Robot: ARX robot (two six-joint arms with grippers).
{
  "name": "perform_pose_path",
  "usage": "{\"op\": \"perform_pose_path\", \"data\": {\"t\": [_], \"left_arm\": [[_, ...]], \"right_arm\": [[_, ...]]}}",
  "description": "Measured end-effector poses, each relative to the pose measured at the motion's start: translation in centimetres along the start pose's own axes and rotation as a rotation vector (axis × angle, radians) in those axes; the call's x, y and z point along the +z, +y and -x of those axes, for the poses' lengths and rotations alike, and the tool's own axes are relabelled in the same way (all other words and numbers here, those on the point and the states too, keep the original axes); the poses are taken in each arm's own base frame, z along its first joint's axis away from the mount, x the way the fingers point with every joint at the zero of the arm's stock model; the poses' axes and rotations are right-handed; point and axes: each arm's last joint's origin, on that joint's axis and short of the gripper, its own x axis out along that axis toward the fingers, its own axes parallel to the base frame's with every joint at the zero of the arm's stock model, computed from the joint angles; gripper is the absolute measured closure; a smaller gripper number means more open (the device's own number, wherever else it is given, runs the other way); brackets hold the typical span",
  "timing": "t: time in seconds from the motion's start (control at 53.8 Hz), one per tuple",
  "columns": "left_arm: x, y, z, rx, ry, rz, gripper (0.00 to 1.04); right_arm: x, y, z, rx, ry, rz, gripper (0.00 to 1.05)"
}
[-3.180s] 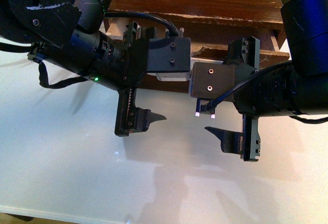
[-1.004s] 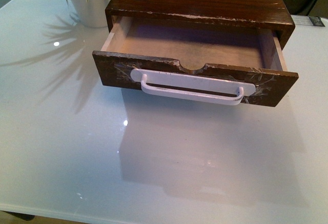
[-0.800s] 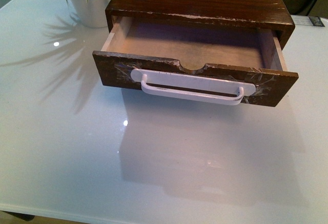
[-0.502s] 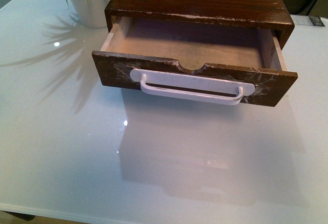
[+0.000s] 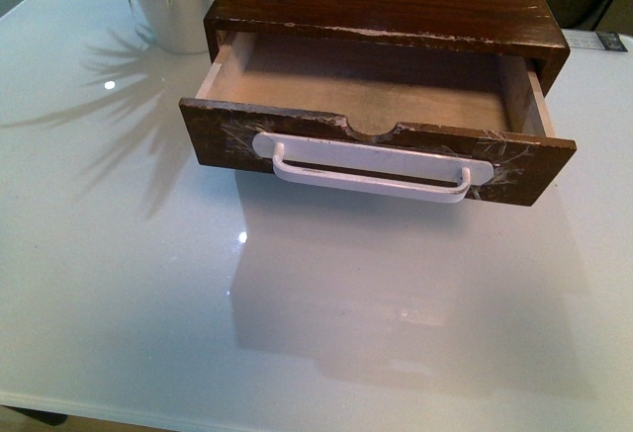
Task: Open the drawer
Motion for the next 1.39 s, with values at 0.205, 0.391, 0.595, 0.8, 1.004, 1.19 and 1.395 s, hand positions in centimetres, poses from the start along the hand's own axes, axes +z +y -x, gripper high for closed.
{"op": "perform_pose_path", "data": {"t": [0.205, 0.391, 0.595, 0.8, 1.004, 1.19, 1.395], "left_arm": [[-1.1, -1.2, 1.3, -0.004, -0.004, -0.002, 1.03], [-0.8, -1.2, 2.1, -0.003, -0.014, -0.002, 1.03], [-0.6, -1.2, 3.0, -0.003, -0.021, -0.002, 1.03], [-0.5, -1.2, 3.5, -0.003, -0.026, -0.002, 1.03], [-0.6, -1.2, 4.0, -0.003, -0.025, -0.002, 1.03], [-0.6, -1.2, 4.3, -0.003, -0.024, -0.002, 1.03], [-0.8, -1.2, 4.9, -0.003, -0.007, -0.002, 1.03]], "right_arm": [[-0.2, 0.0, 0.5, 0.0, -0.026, 0.0, 1.03], [-0.3, 0.0, 0.9, 0.0, -0.025, 0.0, 1.03], [-0.7, 0.0, 1.6, 0.003, 0.003, 0.0, 1.03], [-0.6, 0.0, 2.3, 0.0, -0.017, 0.0, 1.03], [-0.6, 0.0, 2.3, 0.0, -0.017, 0.0, 1.03], [-0.6, 0.0, 2.3, 0.001, -0.017, 0.0, 1.03], [-0.6, 0.0, 2.3, 0.001, -0.018, 0.0, 1.03]]}}
